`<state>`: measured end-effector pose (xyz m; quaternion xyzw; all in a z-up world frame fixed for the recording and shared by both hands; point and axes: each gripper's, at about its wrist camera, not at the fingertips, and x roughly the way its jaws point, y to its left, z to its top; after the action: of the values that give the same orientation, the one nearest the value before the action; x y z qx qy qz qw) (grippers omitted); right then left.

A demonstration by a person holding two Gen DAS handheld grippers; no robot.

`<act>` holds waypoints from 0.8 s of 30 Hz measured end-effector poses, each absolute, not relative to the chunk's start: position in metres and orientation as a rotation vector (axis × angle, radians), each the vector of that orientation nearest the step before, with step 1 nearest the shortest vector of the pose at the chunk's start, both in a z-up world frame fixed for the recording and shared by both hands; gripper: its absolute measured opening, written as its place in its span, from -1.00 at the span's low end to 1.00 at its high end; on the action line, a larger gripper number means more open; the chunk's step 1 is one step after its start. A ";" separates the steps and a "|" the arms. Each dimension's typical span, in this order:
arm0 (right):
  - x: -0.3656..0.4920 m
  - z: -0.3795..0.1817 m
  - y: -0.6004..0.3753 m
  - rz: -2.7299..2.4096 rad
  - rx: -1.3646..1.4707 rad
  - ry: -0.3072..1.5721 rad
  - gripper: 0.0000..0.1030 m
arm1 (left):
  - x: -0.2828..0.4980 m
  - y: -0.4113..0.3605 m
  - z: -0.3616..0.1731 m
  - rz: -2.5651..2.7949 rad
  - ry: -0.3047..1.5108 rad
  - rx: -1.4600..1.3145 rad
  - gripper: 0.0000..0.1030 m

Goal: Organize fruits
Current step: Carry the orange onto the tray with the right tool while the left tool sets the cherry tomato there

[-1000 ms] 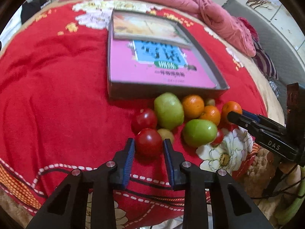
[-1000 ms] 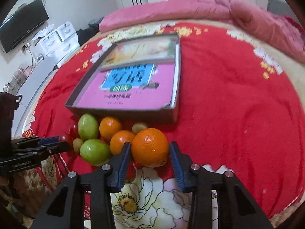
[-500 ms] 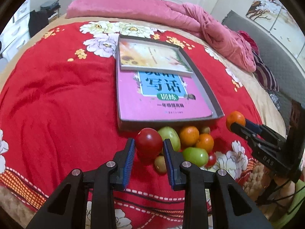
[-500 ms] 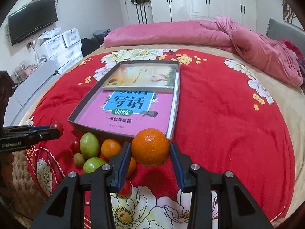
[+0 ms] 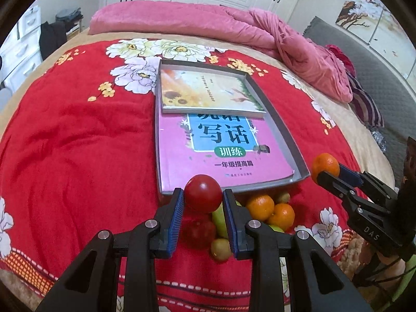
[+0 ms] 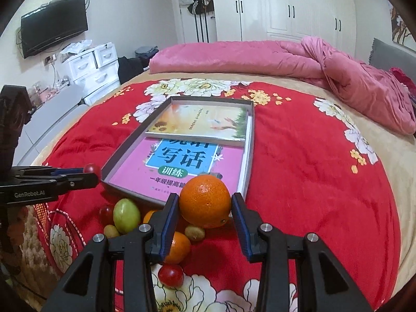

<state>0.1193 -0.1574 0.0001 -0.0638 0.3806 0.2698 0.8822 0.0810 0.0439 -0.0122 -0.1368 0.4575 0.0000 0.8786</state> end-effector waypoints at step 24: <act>0.154 -0.023 -0.136 0.587 -0.157 0.841 -0.20 | 0.121 0.037 -0.043 0.020 1.004 -0.195 -0.39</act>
<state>0.1539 -0.1358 -0.0228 -0.0748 0.4020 0.2806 0.8684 0.1209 0.0368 -0.0426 -0.0935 0.4806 0.0095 0.8719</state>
